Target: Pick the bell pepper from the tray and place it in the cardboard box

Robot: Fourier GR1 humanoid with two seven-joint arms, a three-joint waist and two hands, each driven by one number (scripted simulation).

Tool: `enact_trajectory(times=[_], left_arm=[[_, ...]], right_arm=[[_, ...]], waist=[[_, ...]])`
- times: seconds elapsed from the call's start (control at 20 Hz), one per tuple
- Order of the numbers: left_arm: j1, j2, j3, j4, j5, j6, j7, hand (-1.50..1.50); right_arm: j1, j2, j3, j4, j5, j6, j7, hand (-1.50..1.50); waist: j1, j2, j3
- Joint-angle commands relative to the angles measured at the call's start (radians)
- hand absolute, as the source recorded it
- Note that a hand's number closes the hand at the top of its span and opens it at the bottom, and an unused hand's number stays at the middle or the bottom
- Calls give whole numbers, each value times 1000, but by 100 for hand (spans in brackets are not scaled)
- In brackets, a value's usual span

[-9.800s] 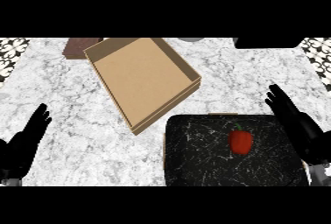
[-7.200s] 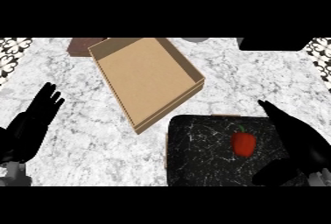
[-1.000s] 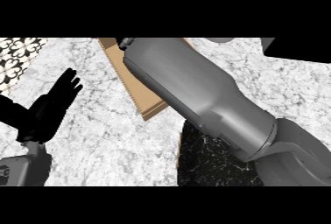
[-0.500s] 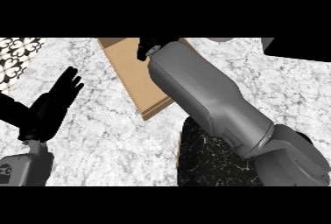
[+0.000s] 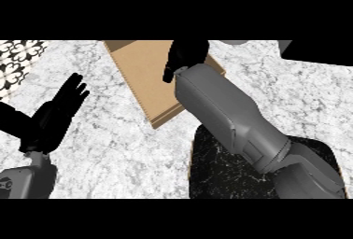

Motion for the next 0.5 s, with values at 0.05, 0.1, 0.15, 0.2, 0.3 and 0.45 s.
enact_trajectory(times=[0.05,0.1,0.15,0.2,0.3,0.45], left_arm=[[3,-15,-10,12,-15,15,0,0],[10,-5,1,6,-11,9,-9,0],[-3,10,10,0,-3,4,5,0],[12,16,21,-8,1,10,21,0],[26,-12,-1,7,-19,20,-5,0],[28,14,32,-8,10,4,4,0]], right_arm=[[30,3,31,-44,-8,-215,-25,-150],[7,3,12,-29,-8,-255,-16,-150],[-3,3,-19,-40,-1,-348,-19,-150],[10,3,-26,-65,-2,-417,-2,-150],[20,3,-34,-74,7,-526,-6,-150],[36,3,-59,-105,-3,-651,-7,-150]], waist=[[-24,-6,1],[-18,-5,1],[-18,-4,2],[-16,-10,3],[-29,-10,2],[-46,-18,2]])
